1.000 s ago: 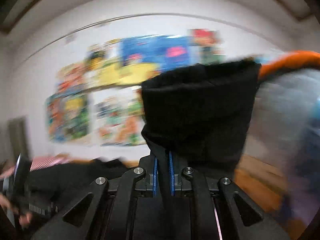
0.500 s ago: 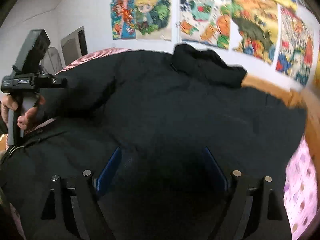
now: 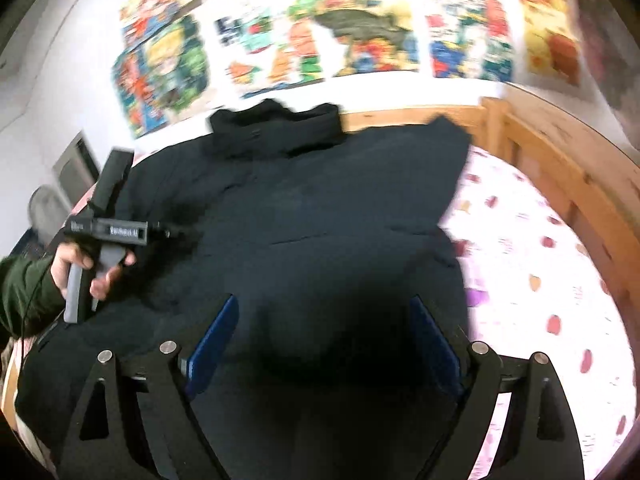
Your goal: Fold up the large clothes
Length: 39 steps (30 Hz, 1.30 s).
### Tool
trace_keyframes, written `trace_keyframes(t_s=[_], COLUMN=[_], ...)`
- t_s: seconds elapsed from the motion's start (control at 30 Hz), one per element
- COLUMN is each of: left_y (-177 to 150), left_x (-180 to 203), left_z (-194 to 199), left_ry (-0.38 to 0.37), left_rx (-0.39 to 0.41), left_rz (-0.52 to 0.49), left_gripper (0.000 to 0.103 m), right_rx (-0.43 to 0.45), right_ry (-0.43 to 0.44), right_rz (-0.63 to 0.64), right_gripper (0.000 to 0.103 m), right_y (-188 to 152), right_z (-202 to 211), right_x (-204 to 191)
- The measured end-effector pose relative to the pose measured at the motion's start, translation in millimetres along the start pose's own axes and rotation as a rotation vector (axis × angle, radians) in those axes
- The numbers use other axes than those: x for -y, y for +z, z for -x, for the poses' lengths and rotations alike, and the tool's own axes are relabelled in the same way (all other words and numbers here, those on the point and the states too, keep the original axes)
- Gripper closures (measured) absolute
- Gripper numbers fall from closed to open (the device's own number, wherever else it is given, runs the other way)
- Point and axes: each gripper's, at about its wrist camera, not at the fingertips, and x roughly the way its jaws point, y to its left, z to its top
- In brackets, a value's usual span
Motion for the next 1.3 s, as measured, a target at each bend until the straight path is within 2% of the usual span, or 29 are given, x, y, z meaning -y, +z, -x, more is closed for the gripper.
trace_keyframes(t_s=[0.03,0.07,0.1,0.13,0.2,0.23,0.4,0.57,0.77,0.9,1.0,1.1,1.2,1.3], left_y=[0.3,-0.1,-0.8,-2.0,-4.6,-4.0,-11.4,-13.4,-26.4,-34.8,-38.3,-38.5,-42.1,-44.7], left_x=[1.3,3.9,6.6,10.4,18.8,21.4,41.1,35.4,8.1,-20.0,-41.0,-53.0,-64.5,-72.7], left_z=[-5.1,-7.6,-6.8,-3.7,4.9,6.8,35.7,76.6,152.4,172.2,161.9,141.8,121.6,105.0], left_ry=[-0.001,-0.006,-0.01,0.004,0.042,0.058,0.112,0.144,0.278,0.359,0.424,0.482,0.501,0.53], left_rx=[-0.006,0.005,0.02,0.044,0.088,0.093,0.158,0.228,0.352,0.3,0.241,0.191,0.137,0.112], left_rz=[-0.003,-0.014,-0.025,-0.035,-0.065,-0.076,-0.15,-0.106,-0.026,0.033,0.075,0.072,0.079,0.083], left_gripper=[0.031,0.045,0.054,0.061,0.085,0.093,0.098,0.099,0.099,0.099,0.099,0.099,0.099,0.098], right_rx=[-0.003,-0.007,-0.013,-0.017,-0.022,-0.024,-0.016,0.038,0.103,0.085,0.03,-0.046,-0.142,-0.223], right_ry=[-0.015,-0.04,-0.053,-0.057,-0.056,-0.057,-0.072,-0.058,-0.067,-0.065,-0.08,-0.084,-0.136,-0.223], right_rz=[-0.007,-0.02,-0.035,-0.053,-0.093,-0.103,-0.132,-0.163,-0.113,-0.049,-0.004,0.04,0.095,0.17], right_gripper=[0.019,0.019,0.019,0.019,0.019,0.019,0.019,0.019,0.019,0.019,0.019,0.019,0.019,0.019], right_y=[5.0,1.7,2.7,3.5,4.0,7.3,8.4,16.1,32.8,56.6,77.0,92.0,97.4,88.0], right_z=[-12.3,-11.8,-16.5,-21.3,-28.4,-34.2,-46.5,-45.4,-39.5,-58.6,-91.2,-131.5,-174.2,-204.2], right_x=[5.3,13.8,19.1,23.6,31.1,35.0,33.2,30.6,14.8,2.7,-9.2,-23.0,-37.6,-52.2])
